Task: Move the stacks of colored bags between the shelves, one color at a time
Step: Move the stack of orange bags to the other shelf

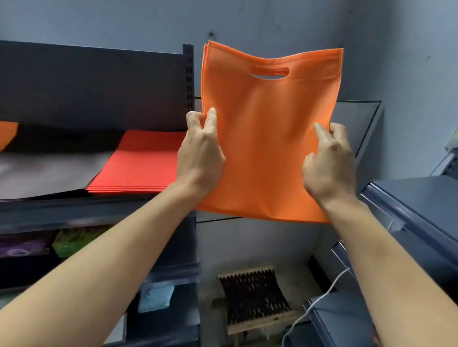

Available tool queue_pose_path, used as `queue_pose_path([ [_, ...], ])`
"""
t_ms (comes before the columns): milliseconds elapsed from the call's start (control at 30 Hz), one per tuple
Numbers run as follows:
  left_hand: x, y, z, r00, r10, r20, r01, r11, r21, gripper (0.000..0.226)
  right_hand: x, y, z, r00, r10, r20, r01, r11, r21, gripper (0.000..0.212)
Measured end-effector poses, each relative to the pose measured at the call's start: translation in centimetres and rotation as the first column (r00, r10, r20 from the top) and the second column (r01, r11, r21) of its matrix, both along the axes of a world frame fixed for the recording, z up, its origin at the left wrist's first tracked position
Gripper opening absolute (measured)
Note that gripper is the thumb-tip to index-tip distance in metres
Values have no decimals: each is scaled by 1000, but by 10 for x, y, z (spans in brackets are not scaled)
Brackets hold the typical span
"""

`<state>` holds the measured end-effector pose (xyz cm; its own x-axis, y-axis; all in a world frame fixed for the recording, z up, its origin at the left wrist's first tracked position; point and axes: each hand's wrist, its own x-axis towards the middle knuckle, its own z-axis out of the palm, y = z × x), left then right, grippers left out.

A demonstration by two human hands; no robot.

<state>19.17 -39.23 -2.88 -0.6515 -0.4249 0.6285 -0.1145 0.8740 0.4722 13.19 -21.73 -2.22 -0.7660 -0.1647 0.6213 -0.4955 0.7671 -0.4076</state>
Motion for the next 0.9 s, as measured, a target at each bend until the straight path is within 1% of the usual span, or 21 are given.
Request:
queue_pose_path([
  [167,42,-94,0,994,106,-12,-106,994,2,61,23,-101,1,993,120,16,-120,993,-7,49],
  [300,72,-174,1,988,155,-6,-155,988,-3,58,45,-185,-1,983,185,21,-185,983,7,46],
  [500,116,-281,3,965,260,17,-260,965,-15,58,72,-301,3,957,290,23,-290,957,7,51],
  [733,162,-358,3,909,411,65,-412,911,-2,58,100,-396,4,893,447,61,-448,894,-3,48],
  [900,195,-392,-1,845,525,106,-528,849,0,56,117,-444,1,818,568,97,-570,822,-7,48],
])
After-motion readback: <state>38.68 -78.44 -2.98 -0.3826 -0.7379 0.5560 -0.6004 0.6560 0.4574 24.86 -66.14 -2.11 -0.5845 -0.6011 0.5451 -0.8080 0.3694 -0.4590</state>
